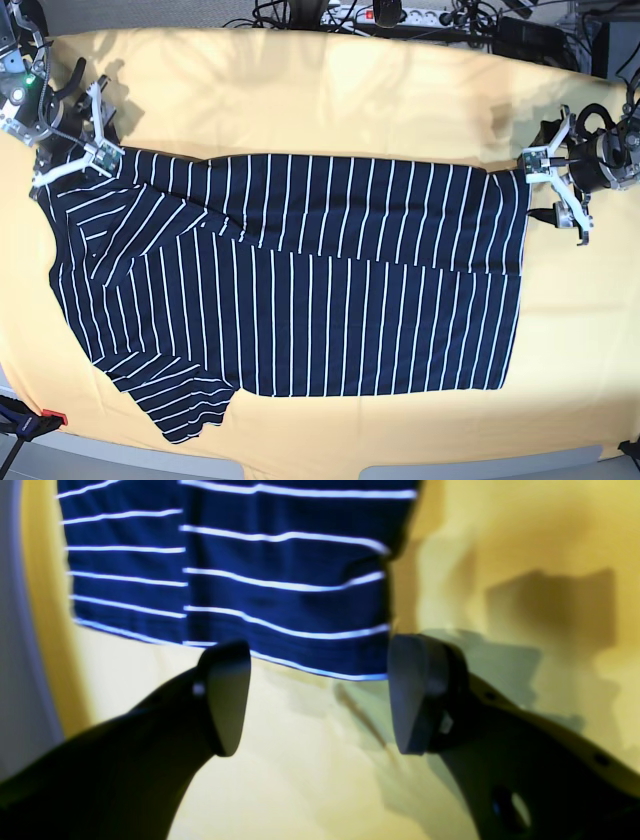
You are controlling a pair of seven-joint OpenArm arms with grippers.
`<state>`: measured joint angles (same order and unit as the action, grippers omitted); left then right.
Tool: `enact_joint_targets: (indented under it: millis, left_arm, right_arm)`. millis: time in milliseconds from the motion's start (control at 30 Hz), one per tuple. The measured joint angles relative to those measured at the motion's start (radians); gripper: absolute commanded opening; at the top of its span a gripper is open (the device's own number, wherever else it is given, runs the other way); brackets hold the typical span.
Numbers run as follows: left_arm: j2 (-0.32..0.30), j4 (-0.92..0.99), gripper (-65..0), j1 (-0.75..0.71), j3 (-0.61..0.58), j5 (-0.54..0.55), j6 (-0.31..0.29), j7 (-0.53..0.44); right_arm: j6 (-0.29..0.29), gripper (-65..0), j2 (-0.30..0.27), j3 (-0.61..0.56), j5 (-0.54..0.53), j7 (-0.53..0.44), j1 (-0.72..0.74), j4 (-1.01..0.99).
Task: Fold the T-shirt properly
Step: 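Open both grippers and release the folded edge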
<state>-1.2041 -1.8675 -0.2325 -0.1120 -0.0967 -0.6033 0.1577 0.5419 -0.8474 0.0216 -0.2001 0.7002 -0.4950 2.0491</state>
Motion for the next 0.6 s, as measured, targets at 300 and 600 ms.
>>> enact_joint_targets:
  millis: [300,600]
  left_arm:
    - [-0.034,0.0,-21.8,0.0,0.0,-0.038,-0.009,0.0]
    - [-0.034,0.0,-21.8,0.0,0.0,-0.037,-0.008,-0.046]
  right_arm:
    - [-0.111,-29.0,0.0,0.0,0.121,-0.008,-0.029,-0.15]
    - [-0.193,-29.0,0.0,0.003,0.232,-0.163,-0.028,-0.274]
